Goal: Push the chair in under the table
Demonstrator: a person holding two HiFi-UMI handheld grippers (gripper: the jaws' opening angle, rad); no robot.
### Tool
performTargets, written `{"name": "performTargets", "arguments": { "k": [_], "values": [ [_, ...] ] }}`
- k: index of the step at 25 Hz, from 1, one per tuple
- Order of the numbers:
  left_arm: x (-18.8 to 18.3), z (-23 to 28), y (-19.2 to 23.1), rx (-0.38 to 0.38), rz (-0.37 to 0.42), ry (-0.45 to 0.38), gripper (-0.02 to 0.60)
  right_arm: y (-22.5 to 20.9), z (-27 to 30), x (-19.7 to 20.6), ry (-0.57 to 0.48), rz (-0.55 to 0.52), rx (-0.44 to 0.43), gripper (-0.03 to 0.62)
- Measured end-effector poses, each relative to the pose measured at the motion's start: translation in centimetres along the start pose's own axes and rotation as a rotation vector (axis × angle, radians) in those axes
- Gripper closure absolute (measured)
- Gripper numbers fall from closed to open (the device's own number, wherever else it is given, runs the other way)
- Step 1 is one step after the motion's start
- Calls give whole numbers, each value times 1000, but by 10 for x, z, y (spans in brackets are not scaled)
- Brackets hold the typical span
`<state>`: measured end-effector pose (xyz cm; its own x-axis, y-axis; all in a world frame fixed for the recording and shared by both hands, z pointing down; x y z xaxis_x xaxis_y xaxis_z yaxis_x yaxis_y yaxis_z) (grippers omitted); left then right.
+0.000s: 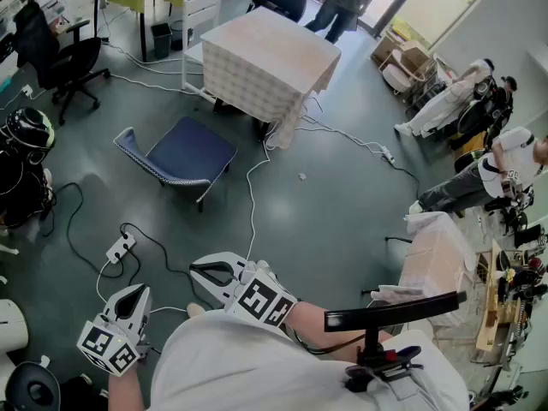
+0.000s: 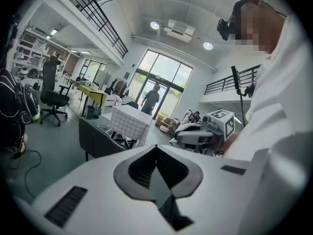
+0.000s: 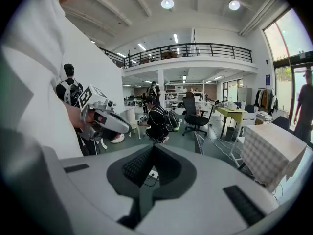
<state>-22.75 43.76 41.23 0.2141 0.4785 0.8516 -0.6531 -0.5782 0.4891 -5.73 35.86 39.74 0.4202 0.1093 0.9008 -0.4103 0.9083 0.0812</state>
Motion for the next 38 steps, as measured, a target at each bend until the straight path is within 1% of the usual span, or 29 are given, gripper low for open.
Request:
{"name": "performTargets", "arguments": {
  "k": [5,9,15,19,22,26,29,32,35,38],
  "values": [
    [-2,-1,-3,-18,13,-2,572,0,0,-5,-15,-16,-15,582],
    [2,-3,-4,-9,19,9,572,3,-3,-5,-16,-11,0,582],
    [1,-9,-5,-1,21,-1,571,9,-3,-10,-23,-1,6,580],
    [7,-11,-2,10,18,-6,571,15,-4,-8,-21,9,28,579],
    [14,-8,7,8,-11,-10,565,15,-7,0,0,27,48,579],
    [8,-7,21,-22,-34,-24,546,10,-3,1,27,17,50,577],
    [6,4,35,-33,-48,-42,537,-7,4,1,28,9,43,574],
    [0,22,56,-67,-63,-34,521,-32,16,4,16,14,32,574],
    [-5,38,84,-112,-124,-26,489,-55,35,5,11,22,19,571],
    [-12,52,111,-156,-206,-23,461,-81,50,-10,-20,9,17,562]
  ]
}}
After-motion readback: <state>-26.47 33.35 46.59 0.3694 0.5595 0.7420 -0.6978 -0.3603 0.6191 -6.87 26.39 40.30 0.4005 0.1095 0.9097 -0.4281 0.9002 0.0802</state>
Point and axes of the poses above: the fingertips, and each gripper's own axes: z forward along the fingers, y to its left, x out of its underside, the point moved 6 cm from there along -z, backward along the fingers, and after that the axes turned 15 degrees about x, right-handed, at the moved point
